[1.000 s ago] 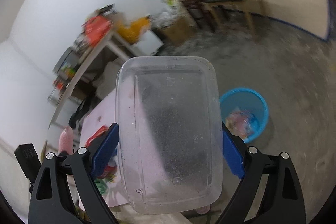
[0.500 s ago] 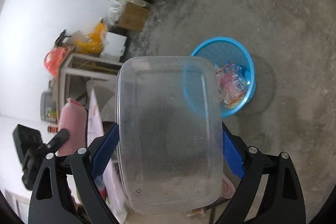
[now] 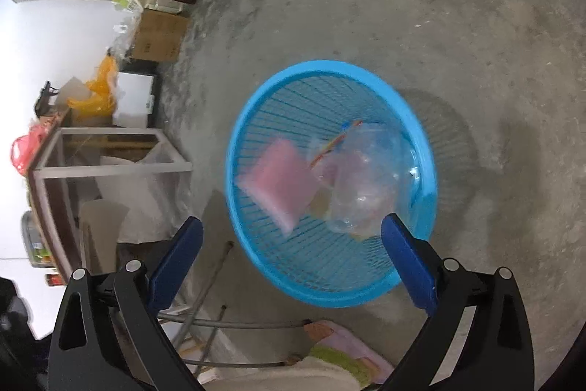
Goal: Collect trash
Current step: 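Open the left tool over the wastebasket while the right opens too, then bring both open tools back over the table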
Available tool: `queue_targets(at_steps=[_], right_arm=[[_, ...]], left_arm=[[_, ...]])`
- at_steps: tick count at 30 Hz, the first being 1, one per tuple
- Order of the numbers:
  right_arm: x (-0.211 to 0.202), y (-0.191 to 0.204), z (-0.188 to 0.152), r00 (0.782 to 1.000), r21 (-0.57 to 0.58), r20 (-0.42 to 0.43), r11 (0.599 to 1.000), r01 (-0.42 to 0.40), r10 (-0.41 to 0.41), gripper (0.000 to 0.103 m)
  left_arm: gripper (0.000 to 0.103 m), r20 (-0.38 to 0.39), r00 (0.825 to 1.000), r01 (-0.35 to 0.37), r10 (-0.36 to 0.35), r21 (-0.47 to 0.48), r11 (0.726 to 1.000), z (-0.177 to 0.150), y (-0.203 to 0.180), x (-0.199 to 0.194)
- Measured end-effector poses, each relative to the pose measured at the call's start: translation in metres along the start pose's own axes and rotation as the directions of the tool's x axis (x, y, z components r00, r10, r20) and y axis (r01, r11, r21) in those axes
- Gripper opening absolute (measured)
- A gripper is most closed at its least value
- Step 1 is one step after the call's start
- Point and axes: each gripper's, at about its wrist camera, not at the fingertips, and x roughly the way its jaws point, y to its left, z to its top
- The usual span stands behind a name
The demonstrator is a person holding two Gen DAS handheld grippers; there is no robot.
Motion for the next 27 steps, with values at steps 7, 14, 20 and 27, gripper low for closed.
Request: queue_targets(at_steps=[7,14,20,27], right_arm=[[-0.043,0.0,-0.021,0.998,-0.072,0.067,0.997,-0.004,0.009,0.095],[-0.126,0.029,-0.077,0.983,-0.242,0.152,0.968,-0.06,0.099,0.095],[-0.164,0.067,-0.131,0.988,-0.388,0.047,0.914,-0.119,0.148,0.095],[-0.177,0.133,-0.194,0.978,-0.526,-0.062,0.826,-0.201,0.199,0.095]], left_arm=[[0.083,0.111,0.992,0.043,-0.053,0.092,0.995,-0.02,-0.016,-0.088],[0.083,0.189,0.978,0.048,-0.091,0.223,0.974,-0.103,-0.008,-0.187],[0.083,0.226,0.965,0.088,-0.131,0.191,0.978,-0.204,0.044,-0.241],[0.083,0.444,0.894,-0.092,0.054,0.063,0.994,-0.305,0.109,-0.3]])
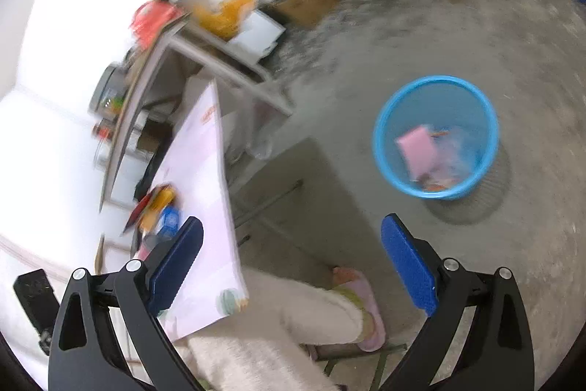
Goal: Collect trash
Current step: 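Bring both open tools back over the table, then close the right tool on the green 'scream' drink bottle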
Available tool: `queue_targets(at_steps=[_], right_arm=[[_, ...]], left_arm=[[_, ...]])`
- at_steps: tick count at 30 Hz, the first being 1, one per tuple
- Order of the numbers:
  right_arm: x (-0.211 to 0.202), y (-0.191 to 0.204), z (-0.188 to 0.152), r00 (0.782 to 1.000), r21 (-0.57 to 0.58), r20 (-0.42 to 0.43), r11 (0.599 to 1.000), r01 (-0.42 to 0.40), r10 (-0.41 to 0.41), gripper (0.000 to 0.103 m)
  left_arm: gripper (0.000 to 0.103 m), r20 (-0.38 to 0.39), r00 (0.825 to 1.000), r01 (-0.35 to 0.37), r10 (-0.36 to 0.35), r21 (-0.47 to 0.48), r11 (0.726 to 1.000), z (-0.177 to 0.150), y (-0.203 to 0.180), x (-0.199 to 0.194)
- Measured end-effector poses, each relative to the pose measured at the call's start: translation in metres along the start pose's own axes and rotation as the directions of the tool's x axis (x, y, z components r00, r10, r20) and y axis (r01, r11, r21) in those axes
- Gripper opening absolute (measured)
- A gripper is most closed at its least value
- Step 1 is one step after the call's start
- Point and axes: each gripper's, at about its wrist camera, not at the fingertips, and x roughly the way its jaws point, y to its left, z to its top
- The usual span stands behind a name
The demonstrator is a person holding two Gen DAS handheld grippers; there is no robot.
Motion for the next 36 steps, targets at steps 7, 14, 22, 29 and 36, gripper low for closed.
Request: queue_targets(at_steps=[7,14,22,29,36], right_arm=[[0.029,0.123,-0.022,0.991,-0.249,-0.1,0.962,-0.108,0.085,0.095],[0.084,0.229,-0.068,0.935,-0.409,-0.325,0.869,-0.277,0.145,0.091],[0.139,0.281,-0.127,0.9,-0.464,-0.431,0.84,-0.281,0.063,0.075],[0.159,0.359,-0.141,0.885,-0.68,-0.461,0.666,-0.307,-0.062,0.076],[0.226,0.408,-0.161,0.843,-0.803,-0.462,0.534,-0.265,-0.275,0.077]], left_arm=[[0.083,0.074,0.994,-0.061,0.078,-0.208,0.976,-0.053,0.07,-0.031],[0.082,0.132,0.984,-0.071,0.121,-0.336,0.939,-0.087,0.119,-0.049],[0.067,0.179,0.976,-0.019,0.123,-0.494,0.869,-0.114,0.167,-0.053],[0.064,0.147,0.963,-0.123,0.226,-0.506,0.854,-0.121,0.189,-0.053],[0.076,0.097,0.91,-0.332,0.404,-0.414,0.848,-0.123,0.186,-0.045]])
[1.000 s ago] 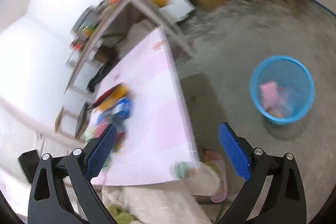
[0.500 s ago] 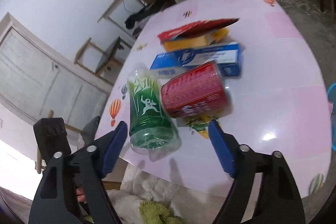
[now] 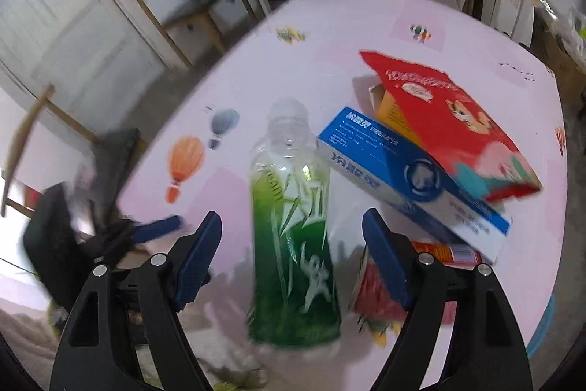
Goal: Collect trash
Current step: 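Close the right tool on the green 'scream' drink bottle, then lift the green bottle with the right tool while the left closes on the red can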
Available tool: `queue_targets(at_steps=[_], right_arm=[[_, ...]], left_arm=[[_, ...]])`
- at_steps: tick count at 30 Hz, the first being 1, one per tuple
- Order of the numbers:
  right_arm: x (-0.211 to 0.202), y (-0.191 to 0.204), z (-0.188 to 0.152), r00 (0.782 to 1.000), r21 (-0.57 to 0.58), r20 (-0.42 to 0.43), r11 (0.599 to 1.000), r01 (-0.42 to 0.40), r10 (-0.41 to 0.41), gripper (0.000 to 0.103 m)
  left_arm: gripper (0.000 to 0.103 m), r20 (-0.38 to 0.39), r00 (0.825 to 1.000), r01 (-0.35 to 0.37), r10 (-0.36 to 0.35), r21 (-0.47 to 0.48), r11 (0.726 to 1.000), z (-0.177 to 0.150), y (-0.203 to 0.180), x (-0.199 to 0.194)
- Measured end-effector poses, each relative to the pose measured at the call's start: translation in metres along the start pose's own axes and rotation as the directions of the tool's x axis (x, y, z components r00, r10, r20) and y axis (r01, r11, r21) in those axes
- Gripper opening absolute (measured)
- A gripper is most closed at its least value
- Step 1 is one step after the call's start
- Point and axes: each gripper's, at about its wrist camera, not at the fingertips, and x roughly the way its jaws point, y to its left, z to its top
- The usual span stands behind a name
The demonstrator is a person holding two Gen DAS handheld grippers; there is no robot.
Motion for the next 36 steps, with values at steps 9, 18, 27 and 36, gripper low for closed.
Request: queue_targets(at_steps=[9,18,27,36], right_arm=[[0.055,0.008,0.007,0.987,-0.075,-0.147,0.995,0.058,-0.069,0.077],[0.049,0.007,-0.005,0.991,-0.029,-0.134,0.999,-0.034,0.03,0.055],[-0.098,-0.062,-0.073,0.965,0.205,0.25,0.97,-0.134,0.08,0.055],[-0.116,-0.162,-0.165,0.954,0.522,0.296,0.844,-0.122,-0.045,0.055]], left_arm=[[0.081,0.016,0.999,-0.035,0.035,0.042,0.999,-0.002,0.01,-0.009],[0.081,0.025,0.998,-0.066,0.065,0.015,0.998,-0.007,0.013,-0.022],[0.081,0.051,0.995,0.083,-0.088,0.094,0.992,0.0,-0.024,-0.019],[0.083,-0.028,0.973,0.227,-0.229,0.29,0.93,0.016,-0.092,0.039]])
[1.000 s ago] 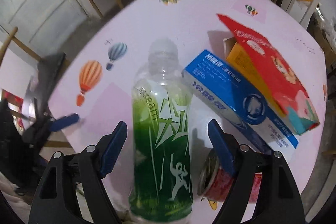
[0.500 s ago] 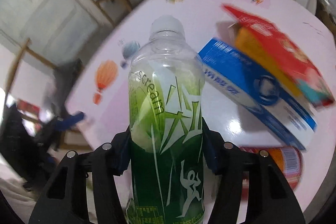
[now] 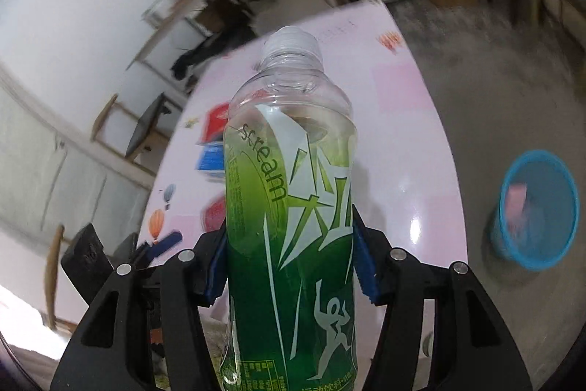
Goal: Collect trash
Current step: 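Lift the green bottle with the right tool while the left closes on the red can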
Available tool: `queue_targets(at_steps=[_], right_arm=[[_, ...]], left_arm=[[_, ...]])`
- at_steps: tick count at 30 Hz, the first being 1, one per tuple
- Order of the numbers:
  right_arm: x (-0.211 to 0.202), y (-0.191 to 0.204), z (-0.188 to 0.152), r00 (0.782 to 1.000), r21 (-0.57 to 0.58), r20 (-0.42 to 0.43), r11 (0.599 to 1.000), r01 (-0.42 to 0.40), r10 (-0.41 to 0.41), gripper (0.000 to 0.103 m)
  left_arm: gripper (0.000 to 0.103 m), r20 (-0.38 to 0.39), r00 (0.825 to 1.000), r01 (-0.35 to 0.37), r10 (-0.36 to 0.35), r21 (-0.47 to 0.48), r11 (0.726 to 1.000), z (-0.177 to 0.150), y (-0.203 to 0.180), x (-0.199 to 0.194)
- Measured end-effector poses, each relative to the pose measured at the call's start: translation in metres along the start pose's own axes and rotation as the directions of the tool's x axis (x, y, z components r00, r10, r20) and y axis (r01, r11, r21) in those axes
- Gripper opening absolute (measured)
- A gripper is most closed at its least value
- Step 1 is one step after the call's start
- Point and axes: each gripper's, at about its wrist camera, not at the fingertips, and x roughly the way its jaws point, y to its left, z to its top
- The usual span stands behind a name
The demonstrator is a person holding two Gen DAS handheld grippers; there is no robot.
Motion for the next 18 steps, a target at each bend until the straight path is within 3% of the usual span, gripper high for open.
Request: queue_targets(at_steps=[5,8,12,15,18], right_arm=[[0.023,-0.025,0.003,0.999,0.066,-0.043,0.997,-0.028,0.031,0.056],[0.036,-0.027,0.006,0.997,0.076,-0.056,0.996,-0.043,0.048,0.056],[0.044,-0.034,0.006,0.996,0.095,-0.063,0.994,-0.053,0.059,0.055],[0.047,-0.04,0.002,0.996,0.113,-0.068,0.992,-0.052,0.06,0.056],[0.049,-0.044,-0.004,0.995,0.125,-0.076,0.991,-0.049,0.058,0.056]], left_arm=[[0.083,-0.018,1.0,-0.005,0.005,0.012,1.0,0.019,0.0,0.03],[0.083,-0.029,0.999,0.038,-0.039,-0.019,0.999,0.025,0.003,0.04],[0.078,-0.054,0.993,0.099,-0.101,-0.042,0.994,0.029,-0.003,0.052],[0.068,-0.065,0.99,0.12,-0.123,-0.053,0.991,0.031,-0.006,0.057],[0.068,-0.063,0.989,0.132,-0.137,-0.08,0.988,0.031,-0.006,0.058]])
